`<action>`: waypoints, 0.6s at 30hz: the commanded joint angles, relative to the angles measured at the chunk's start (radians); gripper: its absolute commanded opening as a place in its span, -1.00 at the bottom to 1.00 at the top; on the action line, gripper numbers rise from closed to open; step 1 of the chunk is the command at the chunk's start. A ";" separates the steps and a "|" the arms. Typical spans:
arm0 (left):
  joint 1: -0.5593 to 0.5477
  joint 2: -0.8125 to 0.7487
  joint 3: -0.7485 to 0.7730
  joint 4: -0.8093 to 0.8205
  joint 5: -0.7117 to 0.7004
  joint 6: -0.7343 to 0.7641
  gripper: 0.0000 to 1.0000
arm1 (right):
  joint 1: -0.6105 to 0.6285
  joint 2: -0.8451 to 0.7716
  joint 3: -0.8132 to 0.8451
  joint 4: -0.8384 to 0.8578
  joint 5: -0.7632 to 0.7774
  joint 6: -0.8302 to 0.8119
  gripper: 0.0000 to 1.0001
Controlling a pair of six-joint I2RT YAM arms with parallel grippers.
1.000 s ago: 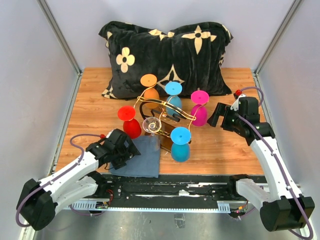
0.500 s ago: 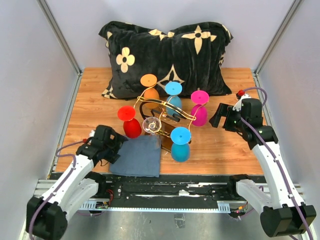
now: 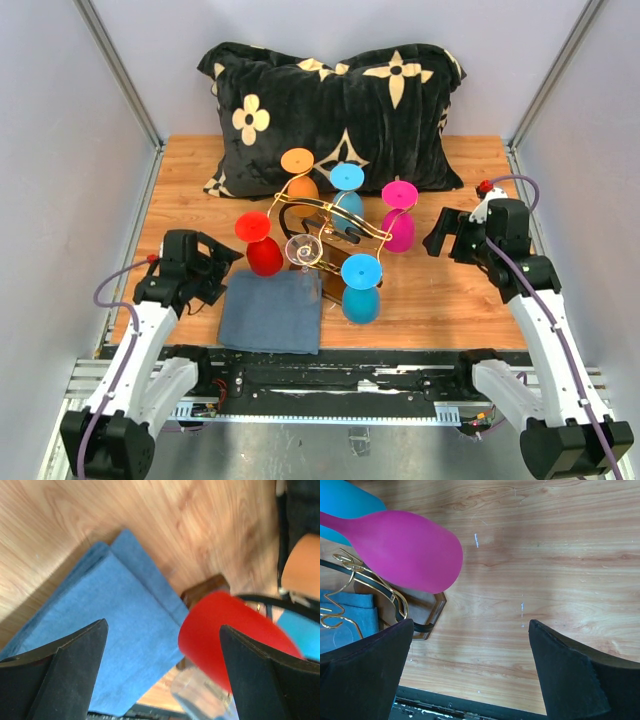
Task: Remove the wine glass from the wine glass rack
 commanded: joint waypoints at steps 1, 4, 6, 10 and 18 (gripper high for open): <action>-0.076 -0.054 -0.073 -0.052 0.099 -0.023 0.99 | -0.013 0.017 0.008 0.006 0.016 -0.005 0.97; -0.164 -0.062 -0.161 -0.016 0.129 -0.097 0.99 | -0.013 0.032 0.006 0.017 0.005 0.001 0.97; -0.229 -0.055 -0.184 0.013 0.112 -0.141 0.98 | -0.014 0.035 0.007 0.017 0.005 0.001 0.97; -0.315 0.005 -0.175 0.040 0.073 -0.169 0.91 | -0.015 0.031 0.013 0.016 0.015 -0.002 0.96; -0.406 0.093 -0.099 0.047 0.015 -0.193 0.92 | -0.017 0.020 0.011 0.003 0.036 -0.015 0.97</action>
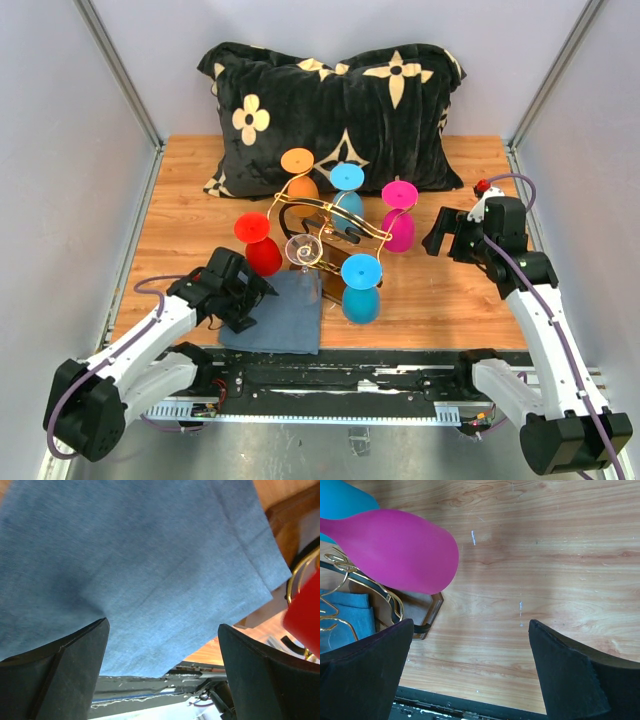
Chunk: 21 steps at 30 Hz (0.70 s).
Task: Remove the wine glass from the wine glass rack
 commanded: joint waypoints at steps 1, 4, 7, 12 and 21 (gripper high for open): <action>-0.056 0.010 0.072 0.016 -0.049 -0.043 0.92 | -0.015 -0.018 0.008 -0.003 0.039 -0.016 0.97; -0.092 0.000 0.075 0.020 -0.048 -0.076 0.94 | -0.015 -0.014 0.000 -0.001 0.040 -0.015 0.97; -0.122 0.014 0.048 0.051 -0.038 -0.101 0.93 | -0.015 -0.011 -0.012 0.014 0.025 -0.003 0.96; -0.150 0.087 -0.044 0.122 0.010 -0.133 0.84 | -0.015 -0.014 -0.023 0.017 0.017 -0.002 0.97; -0.158 -0.034 -0.008 0.013 -0.074 -0.161 0.72 | -0.017 -0.037 -0.023 -0.002 0.053 -0.022 0.97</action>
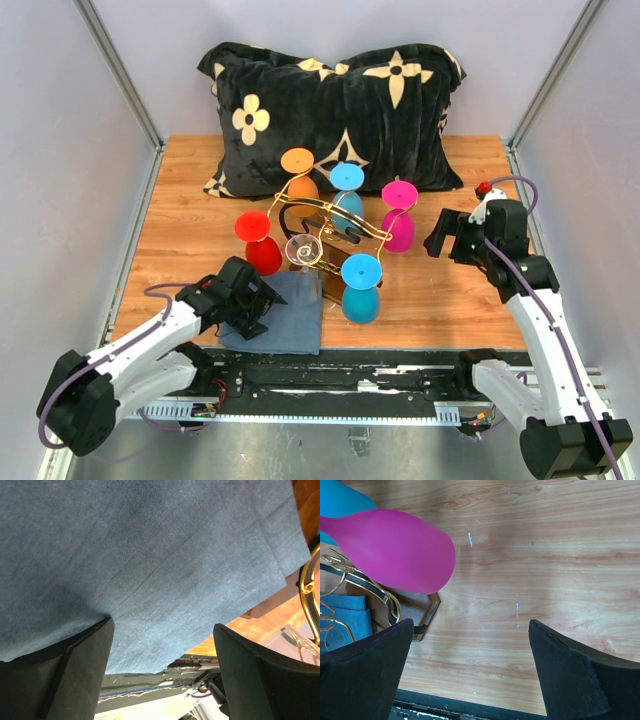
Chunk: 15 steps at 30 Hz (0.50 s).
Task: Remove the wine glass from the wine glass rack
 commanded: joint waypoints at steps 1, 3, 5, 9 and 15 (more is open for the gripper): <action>-0.010 -0.085 0.054 -0.106 -0.069 -0.022 0.72 | -0.016 -0.012 -0.009 -0.006 0.027 -0.012 0.97; -0.010 -0.115 0.059 -0.124 -0.069 -0.028 0.72 | -0.016 -0.006 -0.017 0.005 0.019 -0.005 0.97; -0.010 -0.131 0.045 -0.131 -0.068 -0.034 0.71 | -0.016 -0.002 -0.023 0.014 0.008 0.005 0.97; -0.011 -0.133 -0.070 -0.090 -0.039 -0.091 0.71 | -0.016 -0.001 -0.030 0.024 -0.012 0.013 0.97; -0.010 -0.223 -0.227 0.022 -0.029 -0.251 0.70 | -0.018 -0.027 -0.024 -0.001 0.013 -0.004 0.96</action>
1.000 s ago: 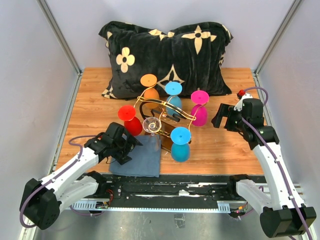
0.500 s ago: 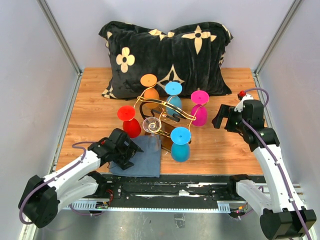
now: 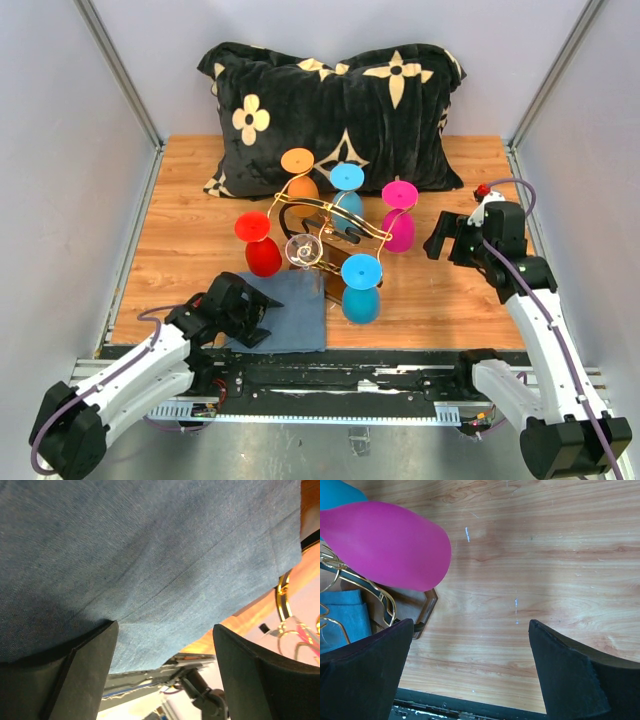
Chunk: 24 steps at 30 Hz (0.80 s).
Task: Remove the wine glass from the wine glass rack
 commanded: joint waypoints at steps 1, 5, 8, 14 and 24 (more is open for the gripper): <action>-0.008 -0.051 -0.083 -0.033 -0.059 -0.119 0.70 | -0.018 -0.029 0.000 -0.008 0.022 -0.010 0.96; 0.038 -0.090 -0.022 -0.109 -0.144 -0.101 0.71 | -0.018 -0.041 0.004 -0.023 0.037 -0.019 0.96; 0.156 -0.076 0.001 -0.116 -0.120 -0.013 0.72 | -0.019 -0.047 0.002 -0.023 0.033 -0.018 0.97; 0.433 0.007 0.029 -0.110 -0.054 0.207 0.80 | -0.023 -0.070 -0.002 -0.045 0.060 -0.044 0.97; 0.800 0.240 0.125 0.030 -0.051 0.446 0.85 | -0.029 -0.093 0.009 -0.064 0.056 -0.060 0.97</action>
